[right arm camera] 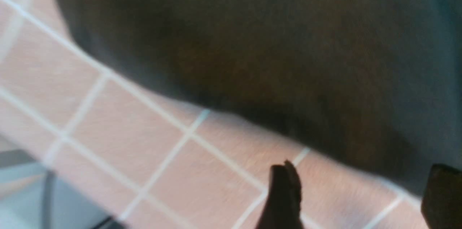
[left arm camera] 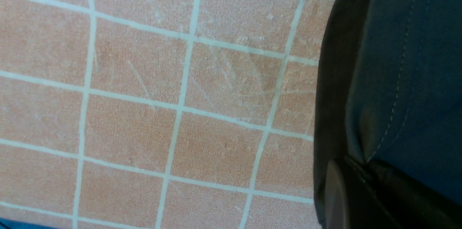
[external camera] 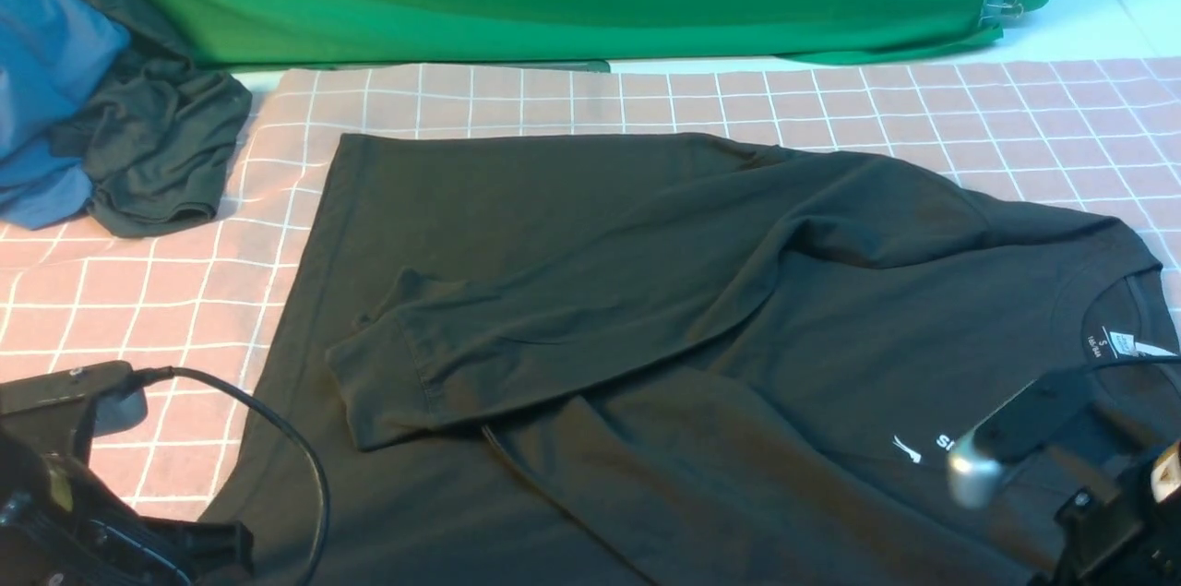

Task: Fold a long-sleeved shirt over a pink coffee tablecloth.
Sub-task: 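Grasp the near edge of the shirt at its hem and shoulder corners, then fold the black garment in half by bringing its near edge over to the far edge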

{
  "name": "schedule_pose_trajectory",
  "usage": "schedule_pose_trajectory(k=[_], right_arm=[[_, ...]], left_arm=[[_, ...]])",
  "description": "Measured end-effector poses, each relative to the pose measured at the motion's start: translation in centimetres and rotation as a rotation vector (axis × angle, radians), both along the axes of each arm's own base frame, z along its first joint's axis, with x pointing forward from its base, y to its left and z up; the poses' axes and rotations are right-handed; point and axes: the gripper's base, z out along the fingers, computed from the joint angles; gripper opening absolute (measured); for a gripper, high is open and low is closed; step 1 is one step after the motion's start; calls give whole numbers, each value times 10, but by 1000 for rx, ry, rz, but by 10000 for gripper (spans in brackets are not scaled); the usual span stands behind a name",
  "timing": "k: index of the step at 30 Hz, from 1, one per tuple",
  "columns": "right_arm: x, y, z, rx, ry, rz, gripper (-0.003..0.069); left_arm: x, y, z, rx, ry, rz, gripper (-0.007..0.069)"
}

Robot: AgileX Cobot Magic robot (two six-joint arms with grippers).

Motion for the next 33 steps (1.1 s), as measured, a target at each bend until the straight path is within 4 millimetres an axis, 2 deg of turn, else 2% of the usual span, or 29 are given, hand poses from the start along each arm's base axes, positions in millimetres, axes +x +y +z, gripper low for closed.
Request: schedule_pose_trajectory(k=[6,12,16,19,20,21,22,23,24,28,33], right_arm=[[6,5,-13,-34,-44,42,540],[8,4,-25,-72,21,72,539],[10,5,-26,-81,26,89,531],[11,4,-26,-84,17,95,470],[11,4,-26,-89,11,100,424],[12,4,-26,-91,1,105,281],[12,4,-26,-90,2,105,226],[12,4,-27,-89,6,106,126],[12,5,-26,-88,7,106,97],[16,7,-20,-91,32,101,70],[26,12,11,-81,20,102,70]], left_arm=[[0,0,0,-1,-4,0,29],[0,0,0,-5,-5,4,29],[1,-2,0,-28,-11,13,29],[2,-4,0,-42,-18,19,29],[2,-4,0,-50,-21,23,29],[3,-5,0,-60,-32,30,29],[3,-5,1,-65,-37,35,29],[4,-6,1,-74,-43,42,29],[4,-7,1,-80,-44,45,29],[6,-9,5,-100,-53,55,29],[20,-12,33,-126,-137,54,29]])
